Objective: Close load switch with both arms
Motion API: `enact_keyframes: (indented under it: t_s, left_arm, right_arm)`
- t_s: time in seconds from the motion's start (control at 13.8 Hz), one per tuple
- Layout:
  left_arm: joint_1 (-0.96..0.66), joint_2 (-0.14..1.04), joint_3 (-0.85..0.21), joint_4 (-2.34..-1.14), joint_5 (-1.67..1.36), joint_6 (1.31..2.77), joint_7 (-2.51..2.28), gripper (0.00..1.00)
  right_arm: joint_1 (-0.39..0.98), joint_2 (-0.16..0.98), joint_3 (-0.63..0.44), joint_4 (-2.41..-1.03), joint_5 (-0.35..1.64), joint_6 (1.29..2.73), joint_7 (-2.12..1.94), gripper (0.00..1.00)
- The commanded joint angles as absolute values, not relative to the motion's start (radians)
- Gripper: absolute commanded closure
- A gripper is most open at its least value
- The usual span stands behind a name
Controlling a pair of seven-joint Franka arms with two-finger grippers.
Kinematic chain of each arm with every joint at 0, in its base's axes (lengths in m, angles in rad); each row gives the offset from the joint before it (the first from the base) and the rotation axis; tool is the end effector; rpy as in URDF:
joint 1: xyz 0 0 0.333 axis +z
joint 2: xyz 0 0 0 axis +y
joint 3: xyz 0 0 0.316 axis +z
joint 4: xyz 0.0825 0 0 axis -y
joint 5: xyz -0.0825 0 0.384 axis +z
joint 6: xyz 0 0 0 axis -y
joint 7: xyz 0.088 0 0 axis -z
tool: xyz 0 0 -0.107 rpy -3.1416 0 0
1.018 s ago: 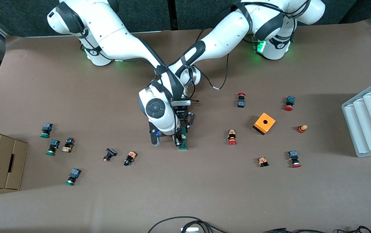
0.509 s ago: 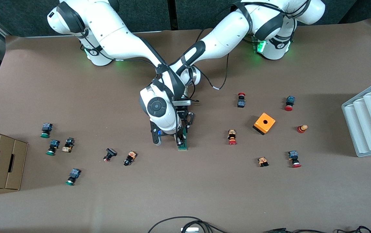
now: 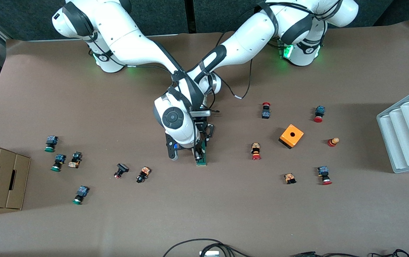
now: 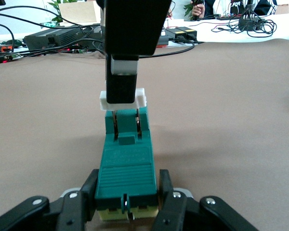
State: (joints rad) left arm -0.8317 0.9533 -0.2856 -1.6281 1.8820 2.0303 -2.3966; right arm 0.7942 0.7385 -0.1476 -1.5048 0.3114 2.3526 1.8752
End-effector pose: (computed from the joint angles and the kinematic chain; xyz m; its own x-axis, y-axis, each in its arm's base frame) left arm 0.3559 -0.5633 0.0768 0.4114 -0.0478 0.9102 0.0018 -0.9986 -0.0532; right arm 0.5649 0.4554 0.2442 0.1810 -0.9685 -0.1712 -0.9831 -0.1730 -0.0602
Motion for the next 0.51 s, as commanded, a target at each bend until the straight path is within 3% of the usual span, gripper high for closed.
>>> enact_keyframes:
  t_s: [0.0, 0.44]
  left_arm:
    - [-0.834, 0.968, -0.290, -1.609, 1.901, 2.023, -2.407, 0.46]
    - [-0.835, 0.968, -0.290, -1.609, 1.901, 2.023, -2.407, 0.46]
  right_arm:
    - [0.792, 0.742, -0.147, -1.479, 0.293, 2.347, 1.887, 0.77]
    - [0.788, 0.739, -0.147, -1.479, 0.293, 2.344, 1.887, 0.84]
